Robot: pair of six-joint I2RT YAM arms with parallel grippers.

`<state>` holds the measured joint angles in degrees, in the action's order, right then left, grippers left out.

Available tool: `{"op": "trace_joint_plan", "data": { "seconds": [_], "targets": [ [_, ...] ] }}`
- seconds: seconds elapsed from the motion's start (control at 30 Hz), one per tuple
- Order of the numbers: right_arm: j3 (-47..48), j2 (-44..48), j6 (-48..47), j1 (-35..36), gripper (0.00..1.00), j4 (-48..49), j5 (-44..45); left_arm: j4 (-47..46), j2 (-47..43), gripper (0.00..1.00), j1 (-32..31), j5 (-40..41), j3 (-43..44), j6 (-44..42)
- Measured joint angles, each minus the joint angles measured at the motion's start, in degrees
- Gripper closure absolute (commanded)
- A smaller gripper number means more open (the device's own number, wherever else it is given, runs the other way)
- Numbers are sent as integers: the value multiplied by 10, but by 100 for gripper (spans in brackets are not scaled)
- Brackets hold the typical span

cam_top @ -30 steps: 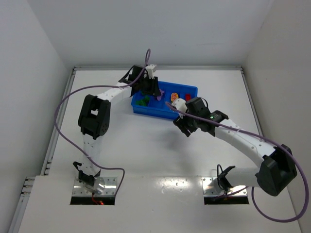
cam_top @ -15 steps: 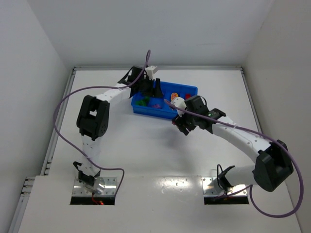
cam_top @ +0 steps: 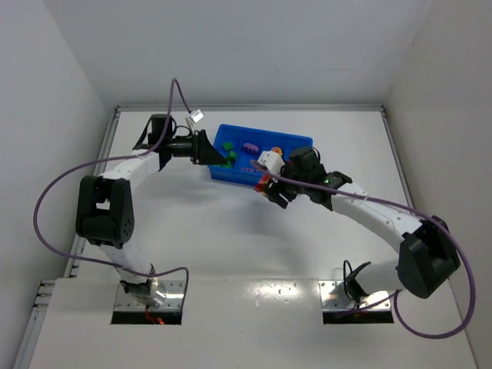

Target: Sort the legos into containers by color

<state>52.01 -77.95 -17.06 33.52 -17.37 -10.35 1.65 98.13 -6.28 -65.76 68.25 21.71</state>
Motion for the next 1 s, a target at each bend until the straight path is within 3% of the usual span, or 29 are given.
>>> {"op": "trace_joint_plan", "data": {
  "seconds": [0.43, 1.0],
  "targets": [
    [59, -103, -40, 56, 96, 88, -36, 12, -21, 25, -33, -71, -34, 4],
    [65, -103, -51, 94, 96, 112, 7, 58, -2, 25, -61, -25, -19, -31]
  ]
}}
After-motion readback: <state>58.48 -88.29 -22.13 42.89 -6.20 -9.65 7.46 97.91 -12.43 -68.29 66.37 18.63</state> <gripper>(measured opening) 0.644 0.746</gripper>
